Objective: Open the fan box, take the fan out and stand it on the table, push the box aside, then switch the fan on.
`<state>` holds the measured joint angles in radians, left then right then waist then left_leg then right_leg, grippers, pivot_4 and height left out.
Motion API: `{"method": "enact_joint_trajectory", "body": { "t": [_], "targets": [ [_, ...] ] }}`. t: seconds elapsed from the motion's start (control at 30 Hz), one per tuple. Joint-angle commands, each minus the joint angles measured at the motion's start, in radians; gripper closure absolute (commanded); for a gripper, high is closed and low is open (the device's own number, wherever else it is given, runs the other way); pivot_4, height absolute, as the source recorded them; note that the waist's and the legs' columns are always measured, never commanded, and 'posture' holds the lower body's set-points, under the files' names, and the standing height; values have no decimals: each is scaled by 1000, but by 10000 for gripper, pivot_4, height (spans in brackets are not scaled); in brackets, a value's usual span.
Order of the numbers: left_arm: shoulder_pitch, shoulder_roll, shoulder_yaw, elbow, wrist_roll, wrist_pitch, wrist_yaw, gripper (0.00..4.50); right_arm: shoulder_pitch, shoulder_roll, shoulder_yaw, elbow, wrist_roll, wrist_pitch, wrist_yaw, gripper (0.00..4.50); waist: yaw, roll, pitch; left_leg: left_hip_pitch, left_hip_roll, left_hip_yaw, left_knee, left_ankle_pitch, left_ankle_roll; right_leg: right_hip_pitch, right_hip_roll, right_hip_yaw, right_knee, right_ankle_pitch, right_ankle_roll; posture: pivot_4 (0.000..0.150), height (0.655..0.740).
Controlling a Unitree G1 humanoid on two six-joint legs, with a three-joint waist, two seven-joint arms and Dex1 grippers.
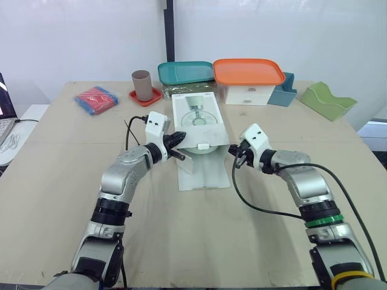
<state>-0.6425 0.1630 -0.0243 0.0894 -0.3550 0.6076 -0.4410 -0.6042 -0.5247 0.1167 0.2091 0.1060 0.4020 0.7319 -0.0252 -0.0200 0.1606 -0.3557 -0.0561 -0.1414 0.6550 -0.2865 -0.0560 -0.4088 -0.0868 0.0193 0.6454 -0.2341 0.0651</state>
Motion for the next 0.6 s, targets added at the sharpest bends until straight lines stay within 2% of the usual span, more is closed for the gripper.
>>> {"method": "enact_joint_trajectory", "body": {
  "t": [0.03, 0.6],
  "targets": [
    [-8, -5, 0, -31, -1, -4, 0, 45000, -21, 20, -7, -31, 2, -33, -4, 44112, 0, 0, 0, 0, 0, 0, 0, 0, 0, 0, 0, 0, 0, 0, 0, 1500, 7400],
    [0, -7, -4, -39, 3, -7, -2, 45000, -4, 27, -18, -46, -6, -31, -4, 44112, 0, 0, 0, 0, 0, 0, 0, 0, 0, 0, 0, 0, 0, 0, 0, 1500, 7400]
  ]
}}
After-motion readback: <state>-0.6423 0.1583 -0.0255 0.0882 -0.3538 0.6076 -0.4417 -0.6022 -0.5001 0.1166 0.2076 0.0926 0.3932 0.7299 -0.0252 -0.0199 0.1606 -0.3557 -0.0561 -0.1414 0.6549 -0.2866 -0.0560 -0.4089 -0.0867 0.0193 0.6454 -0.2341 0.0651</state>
